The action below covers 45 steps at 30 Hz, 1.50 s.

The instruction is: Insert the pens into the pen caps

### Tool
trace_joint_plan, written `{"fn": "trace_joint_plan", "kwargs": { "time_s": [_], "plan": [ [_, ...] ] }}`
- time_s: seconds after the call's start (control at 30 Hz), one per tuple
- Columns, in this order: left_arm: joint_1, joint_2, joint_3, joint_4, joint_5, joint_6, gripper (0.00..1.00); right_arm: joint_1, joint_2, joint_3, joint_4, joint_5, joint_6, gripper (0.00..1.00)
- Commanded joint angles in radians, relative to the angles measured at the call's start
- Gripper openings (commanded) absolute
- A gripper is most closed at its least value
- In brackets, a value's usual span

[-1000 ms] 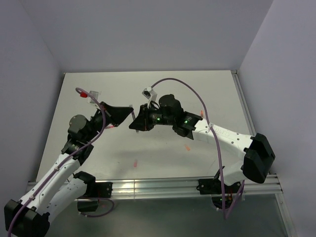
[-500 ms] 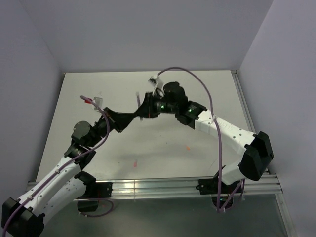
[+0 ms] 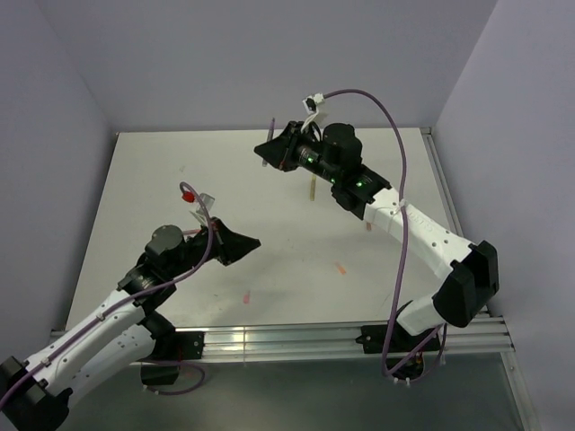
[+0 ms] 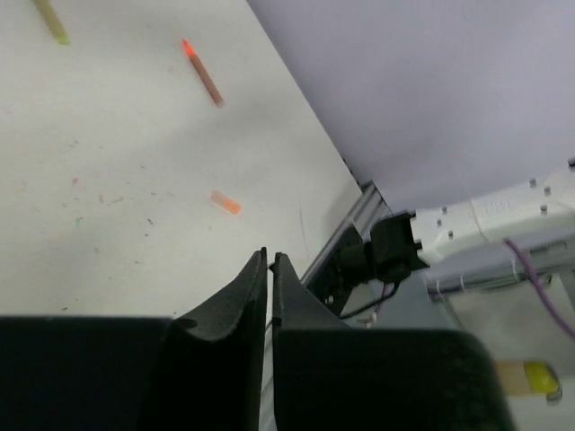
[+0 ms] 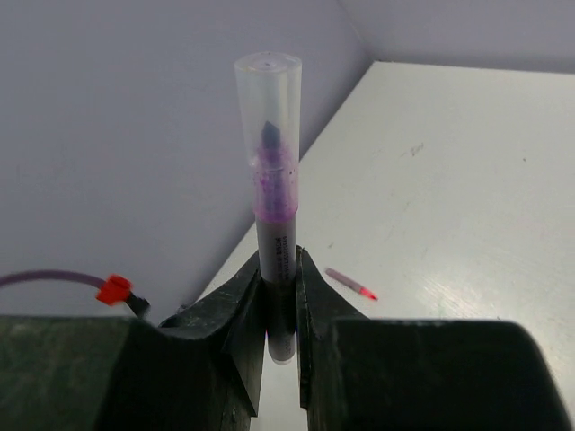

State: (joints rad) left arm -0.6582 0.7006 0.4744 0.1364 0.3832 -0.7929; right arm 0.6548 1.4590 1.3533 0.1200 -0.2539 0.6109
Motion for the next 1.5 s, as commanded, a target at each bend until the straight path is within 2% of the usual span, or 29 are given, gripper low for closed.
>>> {"fn": "trace_joint_plan", "kwargs": {
  "time_s": [0.0,0.03,0.07,0.13,0.17,0.2,0.27,0.4,0.53,0.77,0.87,1.1,1.47],
  "plan": [
    [-0.001,-0.044,0.102,-0.125,-0.203,0.023,0.12,0.0,-0.078,-0.034,0.012,0.002,-0.036,0.0],
    [-0.001,-0.071,0.113,-0.15,-0.261,0.021,0.17,0.0,-0.089,-0.042,0.001,0.001,-0.046,0.0],
    [0.0,-0.081,0.142,-0.206,-0.339,0.021,0.32,0.002,-0.121,-0.072,-0.003,-0.005,-0.054,0.0],
    [0.012,-0.095,0.177,-0.239,-0.378,0.03,0.43,0.002,-0.169,-0.114,-0.002,-0.071,-0.057,0.0],
    [0.02,-0.096,0.216,-0.257,-0.415,0.035,0.53,0.002,-0.184,-0.158,0.0,-0.102,-0.048,0.0],
    [0.035,-0.096,0.231,-0.256,-0.414,0.047,0.58,0.003,-0.198,-0.183,0.016,-0.126,-0.042,0.0],
    [0.057,-0.081,0.295,-0.264,-0.402,0.069,0.62,0.015,-0.235,-0.245,0.023,-0.192,-0.045,0.0],
    [0.114,-0.038,0.392,-0.268,-0.337,0.104,0.68,0.126,-0.276,-0.315,-0.006,-0.177,-0.08,0.0],
    [0.169,0.034,0.47,-0.253,-0.149,0.132,0.75,0.207,-0.295,-0.362,0.023,-0.192,-0.08,0.0],
    [0.25,0.109,0.509,-0.181,0.152,0.104,0.69,0.256,-0.293,-0.372,0.052,-0.199,-0.077,0.0],
    [0.259,0.129,0.5,-0.169,0.216,0.095,0.68,0.262,-0.282,-0.358,0.053,-0.208,-0.077,0.0],
    [0.266,0.131,0.474,-0.087,0.293,0.067,0.68,0.281,-0.246,-0.332,0.053,-0.209,-0.08,0.0],
    [0.267,0.165,0.46,-0.1,0.341,0.072,0.63,0.286,-0.215,-0.292,0.044,-0.205,-0.082,0.0]
  ]
}}
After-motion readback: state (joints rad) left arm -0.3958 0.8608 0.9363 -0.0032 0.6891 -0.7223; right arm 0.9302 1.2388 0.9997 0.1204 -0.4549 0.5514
